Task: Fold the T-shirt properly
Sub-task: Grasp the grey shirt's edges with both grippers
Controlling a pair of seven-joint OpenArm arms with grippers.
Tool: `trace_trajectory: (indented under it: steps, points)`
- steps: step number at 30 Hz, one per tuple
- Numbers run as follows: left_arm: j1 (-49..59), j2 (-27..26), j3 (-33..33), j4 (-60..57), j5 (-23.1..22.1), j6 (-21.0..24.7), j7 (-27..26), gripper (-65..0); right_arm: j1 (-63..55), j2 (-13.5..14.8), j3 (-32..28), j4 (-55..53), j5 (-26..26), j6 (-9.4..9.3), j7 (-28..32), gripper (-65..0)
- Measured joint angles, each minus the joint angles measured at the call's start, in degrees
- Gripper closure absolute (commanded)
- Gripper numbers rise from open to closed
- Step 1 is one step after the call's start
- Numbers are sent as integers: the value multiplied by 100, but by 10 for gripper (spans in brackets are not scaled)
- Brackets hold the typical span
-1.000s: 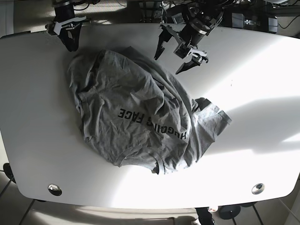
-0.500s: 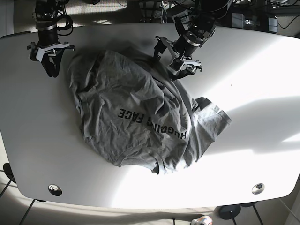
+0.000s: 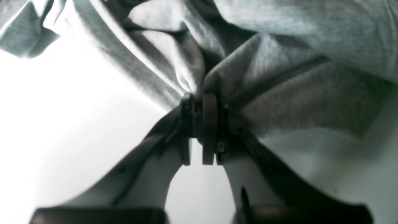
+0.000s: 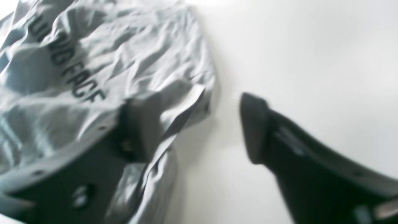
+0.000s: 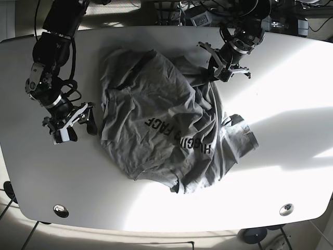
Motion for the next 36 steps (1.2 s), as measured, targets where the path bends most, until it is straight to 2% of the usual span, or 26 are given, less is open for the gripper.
trace_trajectory:
  steps: [1, 2, 4, 6, 7, 8, 12, 14, 16, 19, 24, 25, 26, 27, 29, 30, 31, 32, 34, 36]
  points:
    - [96, 118, -267, 76, 17, -216, 48, 0, 149, 22, -160, -221, -7, -94, 2, -530]
    - [160, 254, -560, 138, 44, -426, 94, 0, 273, 44, -341, -450, -15, -98, -9, -550]
    - [195, 431, -1102, 208, 101, -898, 199, 0, 518, 17, -579, -920, -2, -98, -2, -555]
    - [190, 531, -1572, 210, 131, -1165, 225, 0, 774, 17, -671, -1427, -7, -142, -2, -555]
    - [177, 566, -1823, 210, 151, -1287, 291, 0, 962, 20, -756, -1779, -15, -227, 0, -555]
    - [175, 588, -1912, 210, 155, -1342, 291, 0, 1084, 35, -835, -1991, -13, -219, 7, -555]
    - [177, 643, -2004, 214, 166, -1486, 291, 0, 1532, 15, -1231, -2719, 0, -201, 22, -555]
    - [179, 640, -2015, 337, 173, -1495, 332, 0, 1716, -15, -1414, -3209, 7, -199, 267, -555]
    - [177, 640, -2024, 522, 173, -1493, 601, 0, 1714, -55, -1655, -3434, 0, -201, 450, -555]
    - [175, 651, -2024, 901, 175, -1497, 852, 0, 1648, -199, -2090, -3536, 118, -179, 758, -555]
    - [162, 656, -2024, 1027, 173, -1497, 848, 0, 1545, -442, -2221, -3536, 136, -179, 1080, -552]
    - [175, 656, -2024, 1058, 175, -1497, 868, 0, 1543, -481, -2232, -3536, 136, -181, 1088, -533]
    - [177, 654, -2024, 1086, 175, -1497, 866, 0, 1543, -509, -2253, -3539, 131, -179, 1067, -453]
    - [175, 656, -2024, 1086, 175, -1497, 863, 0, 1541, -507, -2251, -3563, 109, -181, 1056, -314]
    - [177, 656, -2024, 1088, 175, -1497, 866, 0, 1539, -490, -2221, -3580, 24, -212, 1036, -89]
    - [181, 656, -2028, 1088, 175, -1497, 866, 0, 1545, -476, -2218, -3604, -15, -229, 1108, -13]
    - [188, 678, -2118, 1088, 142, -1510, 868, 0, 1554, -474, -2225, -3606, -13, -223, 1191, -49]
    - [188, 815, -2347, 1088, -122, -1513, 885, 0, 1578, -463, -2223, -3591, -13, -225, 1207, -16]
    - [195, 892, -2614, 1143, -566, -1515, 955, 0, 1661, -407, -2223, -3582, 7, -208, 1200, -19]
    - [190, 756, -2747, 1303, -1045, -1513, 1471, 0, 1720, -334, -1720, -3556, 96, -181, 1209, -19]
